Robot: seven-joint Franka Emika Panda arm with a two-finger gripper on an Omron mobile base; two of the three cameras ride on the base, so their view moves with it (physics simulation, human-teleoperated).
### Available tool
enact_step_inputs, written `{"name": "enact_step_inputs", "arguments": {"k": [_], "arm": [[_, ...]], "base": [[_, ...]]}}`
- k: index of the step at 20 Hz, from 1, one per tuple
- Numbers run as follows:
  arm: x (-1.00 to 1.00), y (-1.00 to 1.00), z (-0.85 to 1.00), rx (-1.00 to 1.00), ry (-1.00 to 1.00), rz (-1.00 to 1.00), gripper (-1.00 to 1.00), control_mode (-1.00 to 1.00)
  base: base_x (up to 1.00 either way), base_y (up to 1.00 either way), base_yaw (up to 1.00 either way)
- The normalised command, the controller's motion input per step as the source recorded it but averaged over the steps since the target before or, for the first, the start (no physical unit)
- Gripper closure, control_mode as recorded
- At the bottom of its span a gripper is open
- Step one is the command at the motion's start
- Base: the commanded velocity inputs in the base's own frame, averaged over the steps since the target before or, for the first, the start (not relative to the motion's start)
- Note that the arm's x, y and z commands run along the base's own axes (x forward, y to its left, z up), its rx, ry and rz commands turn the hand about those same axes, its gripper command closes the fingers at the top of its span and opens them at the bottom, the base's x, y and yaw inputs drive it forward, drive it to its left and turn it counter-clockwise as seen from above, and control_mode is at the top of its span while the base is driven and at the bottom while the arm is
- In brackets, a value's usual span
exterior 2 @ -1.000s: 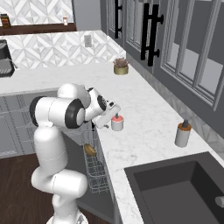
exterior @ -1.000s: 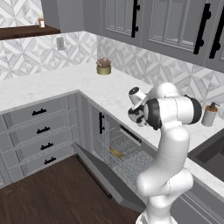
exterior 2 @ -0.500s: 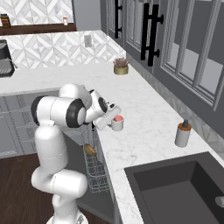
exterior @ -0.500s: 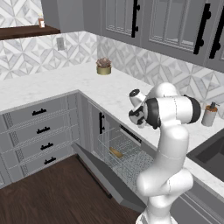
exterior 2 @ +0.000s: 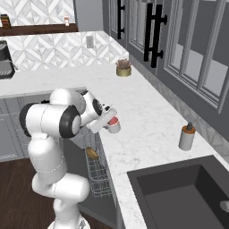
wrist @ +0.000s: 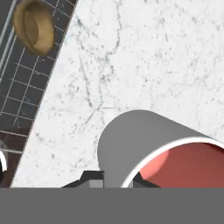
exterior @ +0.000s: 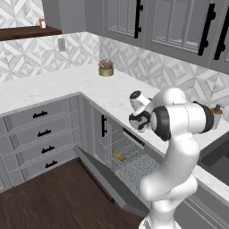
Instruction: Pick up the cup and bowl from the counter, place them in the dishwasher, and close the dishwasher door.
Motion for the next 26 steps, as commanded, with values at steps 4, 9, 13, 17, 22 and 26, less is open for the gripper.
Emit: {"name": "enact_step_inputs", "arguments": {"k": [4, 9, 13, 17, 22, 26], "arm": [[-1.00, 1.00, 0.11, 0.12, 0.00, 0.08, 1.00, -1.00], [-0.89, 0.96, -0.20, 0.09, 0.06, 0.07, 1.00, -1.00], [-0.01, 0.37, -1.00, 0.01, 0.25, 0.02, 1.00, -1.00], [0.35, 0.00, -0.97, -0.03, 0.22, 0.00, 1.00, -1.00], [0.26, 0.00, -0.65, -0.10, 0.03, 0.02, 1.00, -1.00], [0.05, -0.06, -0.60, -0.07, 0.00, 0.08, 1.00, -1.00]], "base": [[0.00, 0.00, 0.00], [0.00, 0.00, 0.00], [0.00, 0.00, 0.00], [0.00, 0.00, 0.00], [0.00, 0.00, 0.00], [0.00, 0.00, 0.00]]}}
